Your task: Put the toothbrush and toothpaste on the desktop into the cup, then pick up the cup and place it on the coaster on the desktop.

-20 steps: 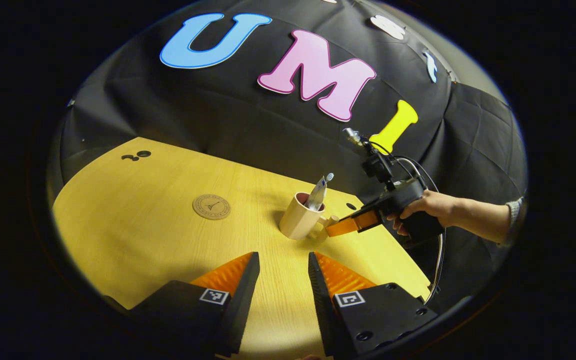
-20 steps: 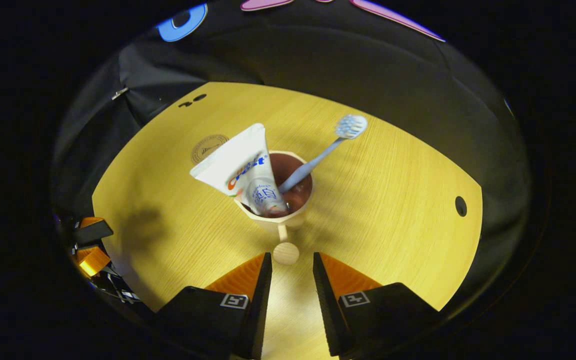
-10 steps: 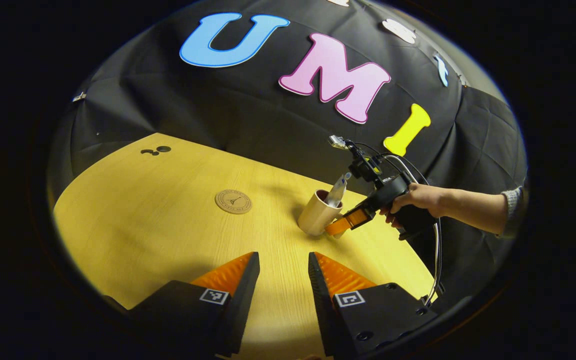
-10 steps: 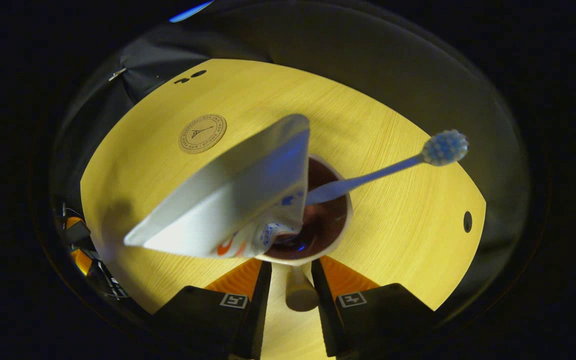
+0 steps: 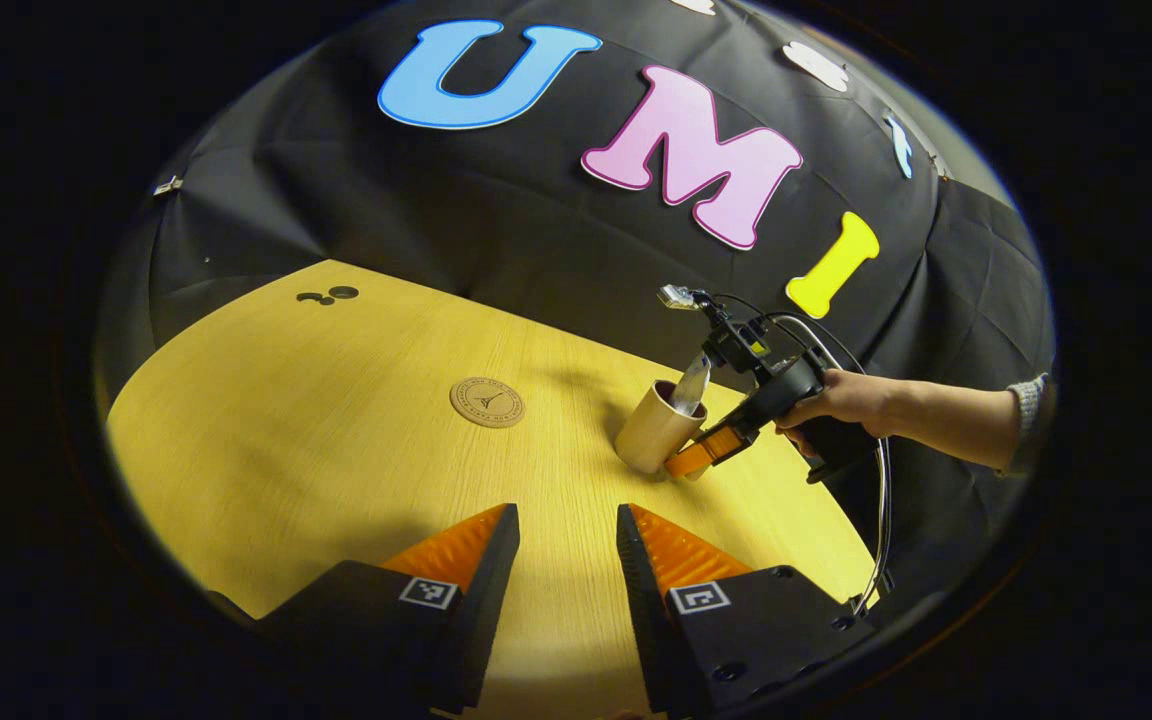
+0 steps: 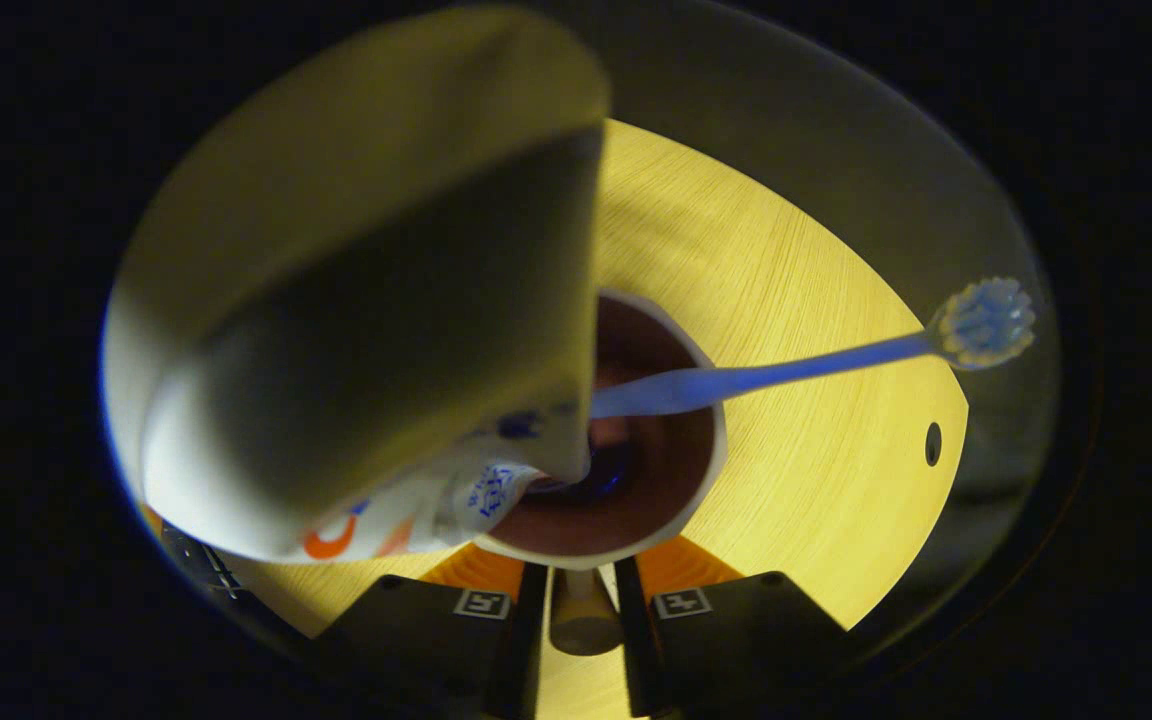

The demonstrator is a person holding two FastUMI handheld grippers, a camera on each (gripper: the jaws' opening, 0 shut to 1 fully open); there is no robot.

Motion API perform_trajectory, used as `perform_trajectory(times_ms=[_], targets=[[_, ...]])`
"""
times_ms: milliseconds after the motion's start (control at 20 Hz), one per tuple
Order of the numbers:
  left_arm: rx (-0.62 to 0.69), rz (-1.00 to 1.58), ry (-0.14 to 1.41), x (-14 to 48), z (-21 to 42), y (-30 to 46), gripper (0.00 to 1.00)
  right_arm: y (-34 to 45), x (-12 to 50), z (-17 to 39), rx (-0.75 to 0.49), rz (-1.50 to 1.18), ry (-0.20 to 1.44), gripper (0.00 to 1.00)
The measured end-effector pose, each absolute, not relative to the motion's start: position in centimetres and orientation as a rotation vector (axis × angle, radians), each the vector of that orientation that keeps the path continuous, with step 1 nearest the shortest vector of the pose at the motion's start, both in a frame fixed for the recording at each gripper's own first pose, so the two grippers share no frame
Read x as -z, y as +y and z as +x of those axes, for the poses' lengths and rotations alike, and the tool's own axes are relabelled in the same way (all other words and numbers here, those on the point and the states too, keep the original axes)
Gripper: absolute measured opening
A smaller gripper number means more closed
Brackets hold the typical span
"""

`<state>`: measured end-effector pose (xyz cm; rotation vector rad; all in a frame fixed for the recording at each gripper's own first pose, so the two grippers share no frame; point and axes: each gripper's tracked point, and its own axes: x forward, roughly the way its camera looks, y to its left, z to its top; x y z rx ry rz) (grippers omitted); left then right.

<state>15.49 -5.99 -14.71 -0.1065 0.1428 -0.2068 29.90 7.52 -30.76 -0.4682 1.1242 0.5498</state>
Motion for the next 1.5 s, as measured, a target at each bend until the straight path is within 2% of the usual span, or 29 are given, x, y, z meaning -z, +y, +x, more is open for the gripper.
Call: perform_trajectory(times_ms=[50,100,150,200,250,500,550,600,650,700,750,800,850,900,950,1000,1050,1100,1150,1250,1300,1350,1500], targets=[[0.206,-0.107,0.143,14.7,15.6,-5.9,0.63,7.6,31.0,30.1,-0.551,-0.467,1.123,0.29],[0.206,-0.109,0.144,14.7,15.6,-5.8,0.63,7.6,30.8,29.9,-0.551,-0.469,1.123,0.27],[0.206,-0.110,0.144,14.7,15.6,-5.7,0.63,7.6,30.5,30.0,-0.551,-0.473,1.115,0.32],[0.207,-0.112,0.144,14.6,15.6,-5.7,0.63,7.6,30.4,30.1,-0.551,-0.486,1.105,0.27],[0.207,-0.112,0.144,14.6,15.6,-5.5,0.63,7.7,30.3,30.2,-0.550,-0.492,1.097,0.31],[0.201,-0.113,0.141,14.3,15.6,-4.2,0.63,10.6,28.7,30.1,-0.573,-0.472,1.072,0.31],[0.199,-0.115,0.140,14.2,15.5,-3.9,0.63,11.6,28.4,30.1,-0.581,-0.467,1.067,0.27],[0.197,-0.117,0.137,14.0,15.4,-3.4,0.63,12.7,28.0,30.1,-0.590,-0.461,1.065,0.31],[0.197,-0.119,0.136,14.0,15.3,-3.1,0.63,13.7,27.7,30.1,-0.599,-0.457,1.062,0.27],[0.196,-0.119,0.136,13.8,15.1,-2.5,0.63,14.8,27.5,30.1,-0.609,-0.457,1.056,0.31],[0.193,-0.116,0.140,14.0,14.9,-2.0,0.63,16.0,27.3,30.2,-0.617,-0.457,1.051,0.27],[0.187,-0.113,0.141,14.0,14.8,-1.2,0.63,17.0,27.2,30.2,-0.626,-0.455,1.050,0.31],[0.183,-0.113,0.142,14.0,14.6,-0.6,0.63,18.1,27.1,30.2,-0.634,-0.451,1.052,0.31],[0.177,-0.114,0.141,14.0,14.3,0.1,0.63,19.0,27.1,30.2,-0.640,-0.453,1.051,0.27],[0.171,-0.117,0.141,13.9,14.1,0.7,0.63,19.8,27.1,30.3,-0.645,-0.457,1.047,0.27],[0.162,-0.119,0.141,13.9,13.9,1.5,0.63,20.7,27.1,30.4,-0.648,-0.462,1.039,0.31],[0.155,-0.124,0.141,14.0,13.8,2.2,0.63,21.5,27.2,30.6,-0.653,-0.465,1.036,0.31],[0.146,-0.130,0.141,14.1,13.6,2.8,0.63,22.4,27.3,30.6,-0.657,-0.461,1.042,0.27],[0.138,-0.136,0.144,14.2,13.4,3.5,0.63,23.2,27.3,30.7,-0.660,-0.457,1.046,0.31],[0.127,-0.147,0.149,14.4,13.2,4.6,0.63,24.5,27.2,31.2,-0.660,-0.458,1.046,0.31],[0.121,-0.151,0.149,14.4,13.1,5.0,0.63,25.3,27.4,31.4,-0.661,-0.457,1.043,0.27],[0.117,-0.155,0.148,14.4,13.2,5.4,0.63,25.8,27.4,31.5,-0.662,-0.455,1.046,0.31],[0.108,-0.170,0.147,14.4,13.1,6.5,0.63,27.2,27.9,31.7,-0.668,-0.463,1.053,0.31]])
